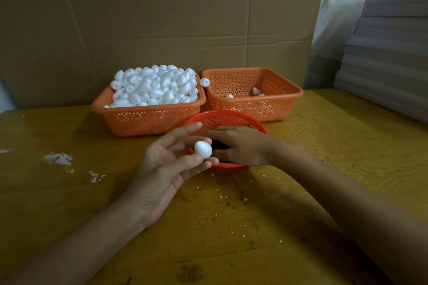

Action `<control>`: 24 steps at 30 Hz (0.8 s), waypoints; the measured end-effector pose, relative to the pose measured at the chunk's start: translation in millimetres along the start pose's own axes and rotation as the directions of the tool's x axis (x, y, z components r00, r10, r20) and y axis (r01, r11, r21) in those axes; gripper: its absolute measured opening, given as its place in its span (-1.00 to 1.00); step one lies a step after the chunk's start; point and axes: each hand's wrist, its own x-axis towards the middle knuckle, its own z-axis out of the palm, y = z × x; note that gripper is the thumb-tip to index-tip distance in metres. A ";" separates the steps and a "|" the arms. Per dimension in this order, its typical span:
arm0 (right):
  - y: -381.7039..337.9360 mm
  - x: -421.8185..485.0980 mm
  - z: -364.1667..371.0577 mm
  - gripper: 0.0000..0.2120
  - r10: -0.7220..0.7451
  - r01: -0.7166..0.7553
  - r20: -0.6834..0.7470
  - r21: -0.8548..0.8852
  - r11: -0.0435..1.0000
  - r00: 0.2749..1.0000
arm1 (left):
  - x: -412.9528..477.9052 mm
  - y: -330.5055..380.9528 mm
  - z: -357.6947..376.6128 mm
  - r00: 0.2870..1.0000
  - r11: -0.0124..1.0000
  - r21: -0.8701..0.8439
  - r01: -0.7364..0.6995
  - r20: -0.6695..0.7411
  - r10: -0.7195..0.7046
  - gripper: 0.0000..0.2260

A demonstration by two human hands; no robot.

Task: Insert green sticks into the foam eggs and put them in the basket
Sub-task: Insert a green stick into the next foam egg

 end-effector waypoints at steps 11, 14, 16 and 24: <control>-1.9 -1.9 -1.3 -0.73 -0.015 0.015 0.001 0.000 1.000 1.000 | -2.9 0.0 0.7 0.995 0.990 0.122 -0.068 0.077 0.058 -0.55; -1.9 -2.0 -1.3 -0.74 -0.020 0.020 -0.006 0.003 1.000 1.000 | -3.0 0.6 0.6 0.995 0.988 0.134 -0.074 0.081 0.063 -0.56; -2.0 -2.0 -1.0 -0.75 -0.026 0.026 -0.011 0.009 1.000 1.000 | -3.0 1.0 1.3 0.994 0.985 0.148 -0.086 0.087 0.073 -0.56; -3.3 -3.1 -2.1 -0.69 -0.013 0.013 0.000 0.022 1.000 1.000 | -3.3 -0.5 1.6 0.993 0.969 0.222 -0.103 0.070 0.090 -0.61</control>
